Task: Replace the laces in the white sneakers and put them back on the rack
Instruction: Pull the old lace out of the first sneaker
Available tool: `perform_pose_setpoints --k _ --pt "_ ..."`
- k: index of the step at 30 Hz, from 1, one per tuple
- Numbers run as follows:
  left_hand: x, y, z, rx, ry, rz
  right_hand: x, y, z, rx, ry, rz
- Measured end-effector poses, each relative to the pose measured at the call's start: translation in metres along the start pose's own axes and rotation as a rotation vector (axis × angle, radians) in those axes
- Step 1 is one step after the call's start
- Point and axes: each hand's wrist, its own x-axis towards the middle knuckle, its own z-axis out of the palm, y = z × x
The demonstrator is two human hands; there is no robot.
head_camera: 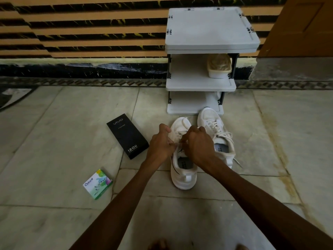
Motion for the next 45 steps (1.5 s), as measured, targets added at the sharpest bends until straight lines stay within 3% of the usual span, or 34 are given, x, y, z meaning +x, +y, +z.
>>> perform_pose_setpoints --k 2,4,7,10,11,12,16,18,21,23,25,28,30,32,33,34,37,39,42,45 --pt "-0.001 0.001 0.0 0.008 -0.001 -0.005 0.0 -0.003 0.001 -0.02 0.049 -0.005" --pt "0.001 0.002 0.0 0.025 0.007 -0.023 0.005 -0.003 -0.002 0.124 0.149 0.059" --pt "0.003 0.001 0.0 0.034 0.009 -0.034 0.022 0.008 -0.023 0.748 0.371 0.345" --pt "0.003 0.0 0.001 0.025 -0.002 -0.042 0.029 0.011 -0.041 1.59 0.151 0.616" --pt "0.003 0.0 0.001 0.026 -0.003 -0.041 0.027 0.008 -0.041 1.705 0.056 0.656" --pt "0.003 0.0 0.001 0.027 0.0 -0.041 0.025 0.006 -0.038 1.648 -0.001 0.649" --pt "0.001 0.001 0.0 0.016 0.019 -0.054 0.024 0.011 -0.009 0.543 -0.007 0.213" --pt "0.001 0.001 0.001 0.024 0.022 -0.054 0.021 0.009 -0.005 0.203 -0.084 0.076" --pt "0.001 0.003 0.002 0.027 0.024 -0.065 0.015 0.0 -0.007 -0.074 -0.146 -0.03" --pt "0.001 0.003 0.001 0.034 0.022 -0.067 0.015 -0.002 -0.012 -0.051 -0.118 -0.058" --pt "0.002 0.003 0.0 0.045 0.017 -0.059 0.019 0.003 -0.024 0.238 0.008 -0.006" --pt "0.002 0.003 -0.001 0.049 0.02 -0.054 0.032 0.016 -0.049 1.07 0.272 0.273" --pt "0.002 0.005 -0.001 0.064 0.01 -0.048 0.035 0.019 -0.064 1.613 0.233 0.417" --pt "0.001 0.007 -0.001 0.077 0.0 -0.034 0.032 0.016 -0.067 1.871 0.058 0.452" --pt "0.001 0.008 -0.001 0.079 -0.001 -0.029 0.029 0.014 -0.062 1.776 -0.002 0.44" --pt "0.001 0.008 -0.001 0.08 -0.001 -0.03 0.027 0.013 -0.053 1.513 -0.023 0.397" --pt "0.001 0.007 -0.002 0.074 0.003 -0.053 0.021 0.018 -0.022 0.479 0.019 0.086" --pt "0.0 0.009 -0.001 0.073 0.007 -0.064 0.015 0.016 -0.012 0.141 -0.065 -0.049" --pt "0.0 0.01 0.001 0.07 0.019 -0.067 0.01 0.009 -0.008 0.009 -0.108 -0.102" --pt "0.0 0.008 0.002 0.071 0.034 -0.068 0.017 0.012 -0.017 0.179 0.041 -0.087"
